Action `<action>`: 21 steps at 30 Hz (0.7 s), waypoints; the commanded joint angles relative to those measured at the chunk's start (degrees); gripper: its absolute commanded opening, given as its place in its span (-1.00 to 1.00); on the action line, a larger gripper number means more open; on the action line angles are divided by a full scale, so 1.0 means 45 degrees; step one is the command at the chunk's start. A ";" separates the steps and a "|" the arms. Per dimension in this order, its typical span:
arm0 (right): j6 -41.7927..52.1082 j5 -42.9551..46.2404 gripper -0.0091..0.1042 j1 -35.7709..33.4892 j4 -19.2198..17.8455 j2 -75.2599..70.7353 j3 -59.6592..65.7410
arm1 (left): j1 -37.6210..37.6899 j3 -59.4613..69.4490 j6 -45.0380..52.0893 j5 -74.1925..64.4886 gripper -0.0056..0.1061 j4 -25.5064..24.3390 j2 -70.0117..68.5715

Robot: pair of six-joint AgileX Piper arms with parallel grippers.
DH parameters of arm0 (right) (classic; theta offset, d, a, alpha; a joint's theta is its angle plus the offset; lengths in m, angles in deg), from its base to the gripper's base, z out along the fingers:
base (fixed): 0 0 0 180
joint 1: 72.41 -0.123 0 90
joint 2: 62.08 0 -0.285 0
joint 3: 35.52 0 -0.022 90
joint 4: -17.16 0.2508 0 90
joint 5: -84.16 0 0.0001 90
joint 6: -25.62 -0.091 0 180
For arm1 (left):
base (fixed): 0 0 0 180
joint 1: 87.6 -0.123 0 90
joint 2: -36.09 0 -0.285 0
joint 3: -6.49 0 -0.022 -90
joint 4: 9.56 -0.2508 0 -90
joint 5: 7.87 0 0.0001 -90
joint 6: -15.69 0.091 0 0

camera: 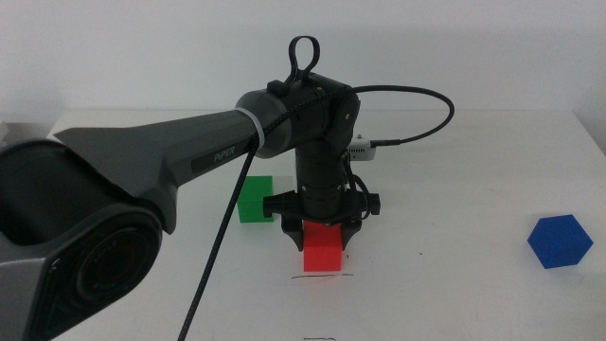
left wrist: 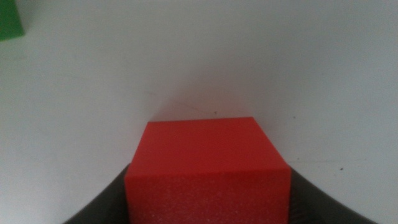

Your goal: Stack red cubes first, then green, then blue cubes in a specific spot.

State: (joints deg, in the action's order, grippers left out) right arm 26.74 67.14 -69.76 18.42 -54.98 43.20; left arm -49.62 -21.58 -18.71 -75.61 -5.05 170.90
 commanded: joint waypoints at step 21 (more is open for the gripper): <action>0.0057 0.1036 0.80 0.0081 -0.0095 -0.0200 -0.0120 | 0.0070 -0.0345 0.1057 -0.0058 0.26 0.0512 -0.0311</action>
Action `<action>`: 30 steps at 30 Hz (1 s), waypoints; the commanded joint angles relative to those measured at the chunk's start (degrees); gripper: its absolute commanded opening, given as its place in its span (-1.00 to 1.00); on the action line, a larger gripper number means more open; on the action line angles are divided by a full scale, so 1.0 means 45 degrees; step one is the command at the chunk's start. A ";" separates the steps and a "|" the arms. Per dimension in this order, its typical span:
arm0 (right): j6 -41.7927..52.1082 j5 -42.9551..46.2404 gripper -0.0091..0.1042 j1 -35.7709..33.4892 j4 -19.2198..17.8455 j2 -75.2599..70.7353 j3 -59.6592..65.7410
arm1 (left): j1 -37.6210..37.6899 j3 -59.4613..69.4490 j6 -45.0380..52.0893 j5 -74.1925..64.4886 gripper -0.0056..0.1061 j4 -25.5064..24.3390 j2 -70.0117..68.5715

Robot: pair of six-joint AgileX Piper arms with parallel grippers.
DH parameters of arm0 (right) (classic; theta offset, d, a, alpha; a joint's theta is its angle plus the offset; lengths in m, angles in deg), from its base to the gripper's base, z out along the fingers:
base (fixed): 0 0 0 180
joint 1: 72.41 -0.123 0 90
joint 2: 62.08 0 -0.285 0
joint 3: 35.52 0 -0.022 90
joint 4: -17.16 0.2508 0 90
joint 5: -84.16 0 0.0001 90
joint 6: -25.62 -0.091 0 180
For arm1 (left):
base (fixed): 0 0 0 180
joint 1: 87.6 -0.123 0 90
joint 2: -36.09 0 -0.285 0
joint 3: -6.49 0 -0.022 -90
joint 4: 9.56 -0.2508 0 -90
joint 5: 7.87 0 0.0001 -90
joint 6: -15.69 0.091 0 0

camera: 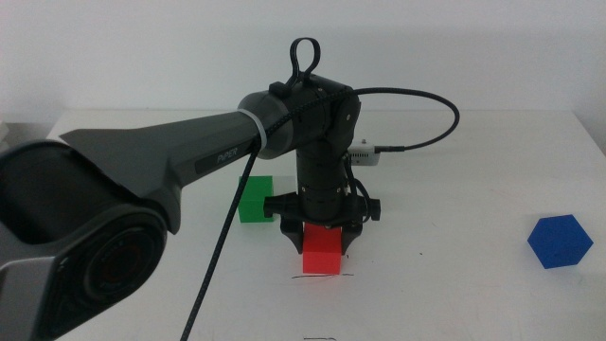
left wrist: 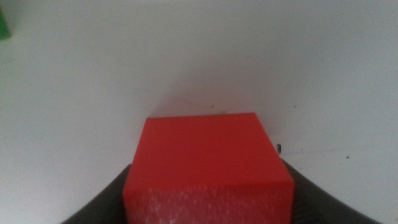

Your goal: Stack red cubes first, then green, then blue cubes in a specific spot.

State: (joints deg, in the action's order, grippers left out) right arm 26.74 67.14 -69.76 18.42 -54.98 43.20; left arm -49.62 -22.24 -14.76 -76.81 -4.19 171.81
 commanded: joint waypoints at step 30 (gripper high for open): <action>0.0057 0.1036 0.80 0.0081 -0.0108 -0.0200 -0.0120 | -0.0080 -0.1587 0.0805 -0.1425 0.77 -0.0202 -0.1186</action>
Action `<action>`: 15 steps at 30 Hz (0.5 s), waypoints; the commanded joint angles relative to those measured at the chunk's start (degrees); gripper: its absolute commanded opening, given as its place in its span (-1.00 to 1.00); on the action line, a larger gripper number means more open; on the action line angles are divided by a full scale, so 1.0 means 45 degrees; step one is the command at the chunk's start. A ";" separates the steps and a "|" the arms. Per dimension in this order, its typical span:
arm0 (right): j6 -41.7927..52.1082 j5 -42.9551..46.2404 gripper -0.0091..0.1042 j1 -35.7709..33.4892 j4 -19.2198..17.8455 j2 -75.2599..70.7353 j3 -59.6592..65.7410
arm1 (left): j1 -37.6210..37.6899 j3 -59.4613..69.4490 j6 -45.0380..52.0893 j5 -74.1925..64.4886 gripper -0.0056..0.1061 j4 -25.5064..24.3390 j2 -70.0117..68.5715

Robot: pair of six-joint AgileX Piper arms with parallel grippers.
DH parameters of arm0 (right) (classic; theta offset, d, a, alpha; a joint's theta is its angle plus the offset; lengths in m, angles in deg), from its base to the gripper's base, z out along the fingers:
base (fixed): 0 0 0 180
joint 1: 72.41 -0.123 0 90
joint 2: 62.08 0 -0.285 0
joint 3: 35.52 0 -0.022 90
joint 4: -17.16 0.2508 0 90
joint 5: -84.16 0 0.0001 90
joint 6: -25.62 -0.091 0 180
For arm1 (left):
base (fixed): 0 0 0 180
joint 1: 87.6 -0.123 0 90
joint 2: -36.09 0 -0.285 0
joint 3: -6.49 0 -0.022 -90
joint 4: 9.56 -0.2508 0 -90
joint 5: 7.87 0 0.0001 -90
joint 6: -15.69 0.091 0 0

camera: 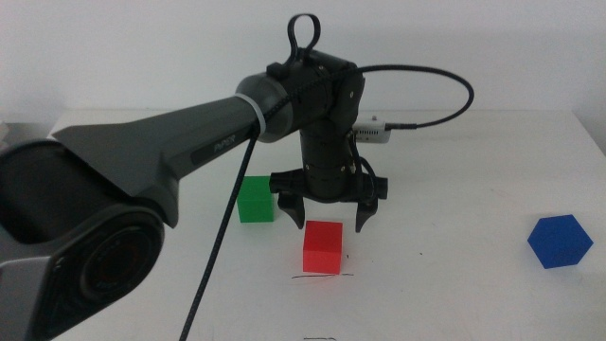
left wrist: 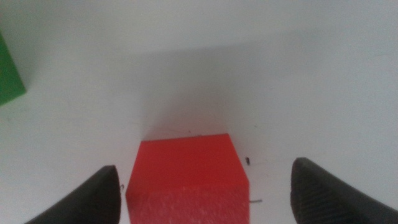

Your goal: Stack red cubes first, then green, then blue cubes in a specific spot.

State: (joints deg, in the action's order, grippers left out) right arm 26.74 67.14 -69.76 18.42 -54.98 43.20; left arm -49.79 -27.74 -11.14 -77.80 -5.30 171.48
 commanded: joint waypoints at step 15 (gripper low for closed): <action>0.0057 0.1036 0.80 0.0081 -0.0108 -0.0200 -0.0120 | -0.0805 -0.0338 -0.0054 -0.1196 0.77 -0.1019 -0.3248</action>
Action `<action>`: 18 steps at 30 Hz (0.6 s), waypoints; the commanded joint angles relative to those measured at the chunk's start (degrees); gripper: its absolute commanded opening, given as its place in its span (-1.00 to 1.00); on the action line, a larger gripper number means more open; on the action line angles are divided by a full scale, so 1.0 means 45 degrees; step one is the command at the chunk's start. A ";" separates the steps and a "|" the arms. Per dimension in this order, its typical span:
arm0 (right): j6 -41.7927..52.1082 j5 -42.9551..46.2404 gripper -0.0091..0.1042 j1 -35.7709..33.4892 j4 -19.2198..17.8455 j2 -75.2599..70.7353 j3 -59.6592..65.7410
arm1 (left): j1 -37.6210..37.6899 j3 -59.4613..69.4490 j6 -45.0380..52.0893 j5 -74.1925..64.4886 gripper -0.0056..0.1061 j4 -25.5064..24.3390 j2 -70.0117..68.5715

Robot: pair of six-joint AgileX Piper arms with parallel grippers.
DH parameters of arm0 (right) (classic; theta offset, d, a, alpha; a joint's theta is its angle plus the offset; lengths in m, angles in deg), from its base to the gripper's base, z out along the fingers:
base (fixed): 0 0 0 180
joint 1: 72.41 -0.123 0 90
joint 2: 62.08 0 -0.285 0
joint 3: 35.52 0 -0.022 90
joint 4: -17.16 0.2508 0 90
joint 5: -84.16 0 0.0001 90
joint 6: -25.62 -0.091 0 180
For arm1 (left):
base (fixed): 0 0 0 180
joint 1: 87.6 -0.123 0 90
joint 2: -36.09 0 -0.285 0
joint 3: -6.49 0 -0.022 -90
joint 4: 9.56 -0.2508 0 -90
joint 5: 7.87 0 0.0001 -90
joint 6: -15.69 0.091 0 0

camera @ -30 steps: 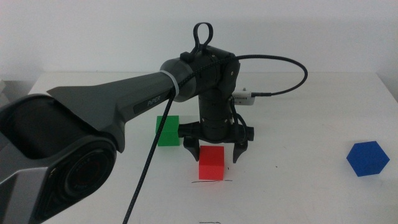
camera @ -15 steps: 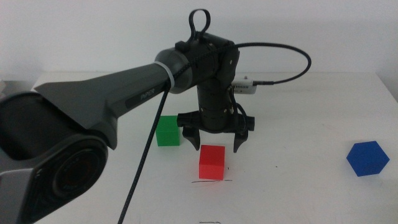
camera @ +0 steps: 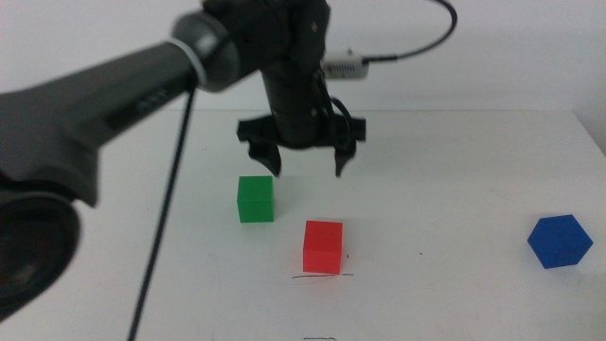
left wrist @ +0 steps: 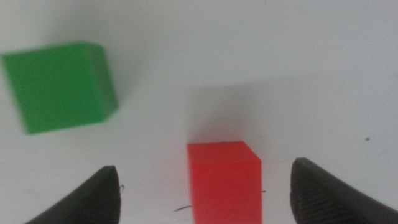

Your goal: Stack red cubes first, then green, then blue cubes in a specific spot.

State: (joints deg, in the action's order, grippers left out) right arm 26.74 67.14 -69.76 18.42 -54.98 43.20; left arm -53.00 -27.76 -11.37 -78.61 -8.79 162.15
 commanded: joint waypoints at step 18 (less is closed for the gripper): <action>0.0046 0.1036 0.80 0.0081 -0.0107 -0.0200 -0.0120 | -0.1911 -0.0335 0.0409 -0.1016 0.77 -0.1585 -0.1622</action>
State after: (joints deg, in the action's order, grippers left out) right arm 26.74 67.14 -69.76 18.42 -54.98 43.20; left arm -61.20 -27.76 -9.57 -78.99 -15.57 157.23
